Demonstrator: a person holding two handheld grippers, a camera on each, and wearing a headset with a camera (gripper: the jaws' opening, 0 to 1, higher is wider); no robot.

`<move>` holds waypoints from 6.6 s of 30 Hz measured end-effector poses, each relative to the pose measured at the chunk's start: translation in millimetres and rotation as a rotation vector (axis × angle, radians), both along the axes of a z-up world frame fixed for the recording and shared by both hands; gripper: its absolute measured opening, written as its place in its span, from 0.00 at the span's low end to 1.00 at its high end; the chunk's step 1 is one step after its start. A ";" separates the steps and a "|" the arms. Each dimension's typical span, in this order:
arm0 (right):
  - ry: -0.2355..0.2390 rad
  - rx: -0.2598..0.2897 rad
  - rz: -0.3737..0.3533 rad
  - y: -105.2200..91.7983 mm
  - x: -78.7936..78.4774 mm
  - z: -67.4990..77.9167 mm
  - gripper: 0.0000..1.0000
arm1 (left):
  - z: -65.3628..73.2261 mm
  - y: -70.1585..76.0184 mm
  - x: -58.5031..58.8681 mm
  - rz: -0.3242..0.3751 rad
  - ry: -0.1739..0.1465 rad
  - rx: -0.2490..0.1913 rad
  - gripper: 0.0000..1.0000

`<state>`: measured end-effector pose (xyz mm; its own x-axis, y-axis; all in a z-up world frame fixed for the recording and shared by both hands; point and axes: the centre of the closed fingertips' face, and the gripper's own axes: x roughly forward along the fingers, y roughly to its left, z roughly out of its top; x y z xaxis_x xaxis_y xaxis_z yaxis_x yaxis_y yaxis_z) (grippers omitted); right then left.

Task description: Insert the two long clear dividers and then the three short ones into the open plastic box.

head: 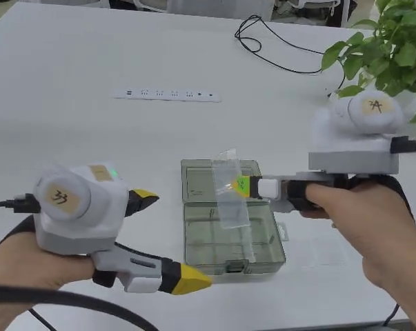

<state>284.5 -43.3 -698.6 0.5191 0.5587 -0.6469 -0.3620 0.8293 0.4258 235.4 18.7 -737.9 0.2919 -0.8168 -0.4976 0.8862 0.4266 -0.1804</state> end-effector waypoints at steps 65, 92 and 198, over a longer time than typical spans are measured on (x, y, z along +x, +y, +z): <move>0.331 -0.262 -0.044 2.7 -8.0 -94.6 0.07 | -17.4 5.3 4.7 -0.042 0.033 -0.049 0.99; 0.330 -0.202 0.013 9.6 -4.2 -122.7 0.10 | -17.1 6.9 5.0 -0.027 0.036 -0.039 0.99; -0.155 -0.603 1.310 -131.2 -34.9 -147.7 0.47 | 7.0 5.0 5.3 0.143 0.007 -0.058 1.00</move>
